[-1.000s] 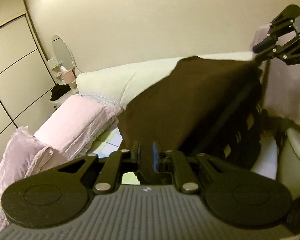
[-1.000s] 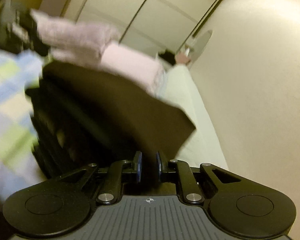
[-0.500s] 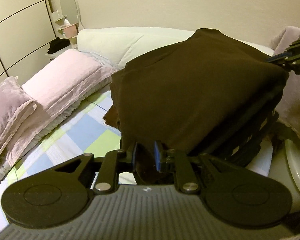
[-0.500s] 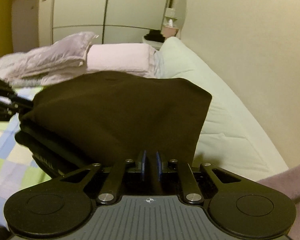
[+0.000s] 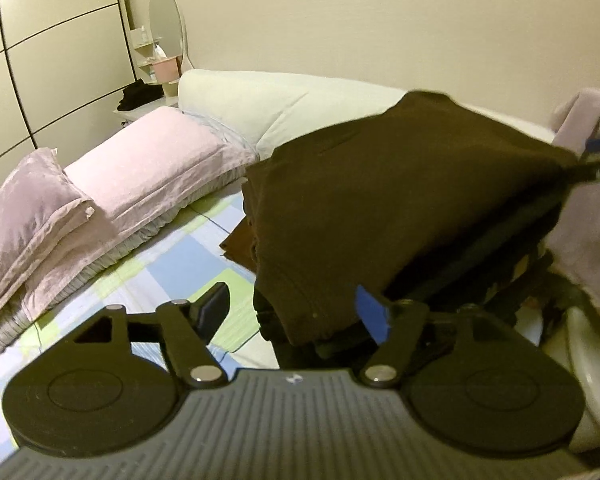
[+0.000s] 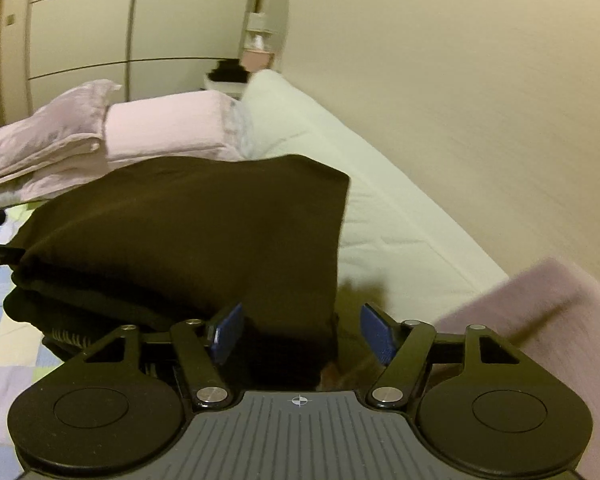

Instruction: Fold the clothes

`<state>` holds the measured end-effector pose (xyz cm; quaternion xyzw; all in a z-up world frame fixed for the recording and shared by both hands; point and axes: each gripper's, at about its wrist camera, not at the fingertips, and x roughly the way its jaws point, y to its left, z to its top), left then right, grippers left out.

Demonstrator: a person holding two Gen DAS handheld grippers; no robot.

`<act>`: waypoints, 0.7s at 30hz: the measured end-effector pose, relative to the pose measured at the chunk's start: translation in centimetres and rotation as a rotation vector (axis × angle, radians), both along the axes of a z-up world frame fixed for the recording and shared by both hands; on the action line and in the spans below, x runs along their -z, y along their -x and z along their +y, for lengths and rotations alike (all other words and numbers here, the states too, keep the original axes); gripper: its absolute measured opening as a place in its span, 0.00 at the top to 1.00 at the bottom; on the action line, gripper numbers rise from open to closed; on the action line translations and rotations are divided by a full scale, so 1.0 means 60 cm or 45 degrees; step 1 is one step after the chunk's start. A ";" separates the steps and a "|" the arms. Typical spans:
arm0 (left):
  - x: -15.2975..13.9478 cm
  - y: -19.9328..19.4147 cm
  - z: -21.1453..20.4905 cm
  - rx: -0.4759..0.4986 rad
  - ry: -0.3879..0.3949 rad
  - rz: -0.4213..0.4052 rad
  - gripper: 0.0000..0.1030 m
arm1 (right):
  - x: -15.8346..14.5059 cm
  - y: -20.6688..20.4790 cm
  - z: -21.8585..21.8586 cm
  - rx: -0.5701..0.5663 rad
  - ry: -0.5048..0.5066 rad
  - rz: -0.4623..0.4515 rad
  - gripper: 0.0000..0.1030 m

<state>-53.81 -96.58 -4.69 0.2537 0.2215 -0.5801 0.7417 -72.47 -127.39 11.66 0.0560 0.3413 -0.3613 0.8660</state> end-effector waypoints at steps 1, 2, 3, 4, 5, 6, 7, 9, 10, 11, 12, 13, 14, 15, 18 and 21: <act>-0.002 -0.002 0.010 -0.007 0.010 0.010 0.29 | 0.000 0.002 0.009 0.019 -0.017 0.002 0.33; -0.004 -0.003 0.021 -0.014 0.020 0.021 0.24 | 0.000 0.004 0.017 0.030 -0.038 0.002 0.33; -0.006 -0.005 0.031 -0.021 0.030 0.032 0.21 | 0.001 0.005 0.027 0.037 -0.058 0.002 0.32; -0.005 -0.008 0.044 -0.030 0.039 0.047 0.17 | 0.002 0.005 0.039 0.039 -0.072 0.004 0.31; -0.005 -0.010 0.058 -0.040 0.047 0.062 0.14 | 0.002 0.005 0.053 0.039 -0.079 0.008 0.31; -0.004 -0.014 0.072 -0.050 0.048 0.081 0.13 | 0.003 0.004 0.068 0.039 -0.086 0.012 0.31; -0.004 -0.016 0.087 -0.062 0.048 0.094 0.11 | 0.003 0.002 0.084 0.040 -0.093 0.018 0.30; -0.003 -0.021 0.117 -0.085 0.048 0.119 0.08 | 0.002 -0.003 0.112 0.041 -0.106 0.022 0.30; -0.003 -0.020 0.130 -0.076 0.044 0.141 0.08 | 0.001 -0.005 0.129 0.040 -0.112 0.022 0.30; -0.004 -0.020 0.143 -0.068 0.041 0.163 0.07 | 0.002 -0.007 0.143 0.041 -0.119 0.022 0.30; -0.002 -0.019 0.155 -0.062 0.028 0.172 0.07 | 0.003 -0.009 0.157 0.044 -0.126 0.021 0.30; 0.000 -0.019 0.166 -0.067 0.016 0.173 0.07 | 0.003 -0.009 0.174 0.049 -0.135 0.019 0.30; 0.003 -0.018 0.177 -0.071 0.005 0.176 0.06 | 0.004 -0.010 0.189 0.052 -0.142 0.018 0.30; 0.006 -0.018 0.186 -0.074 -0.007 0.190 0.06 | 0.005 -0.010 0.203 0.055 -0.149 0.018 0.30; 0.014 -0.018 0.215 -0.085 -0.044 0.233 0.06 | 0.010 -0.012 0.243 0.072 -0.167 0.014 0.30; 0.022 -0.016 0.242 -0.094 -0.078 0.262 0.06 | 0.017 -0.016 0.272 0.088 -0.199 0.017 0.30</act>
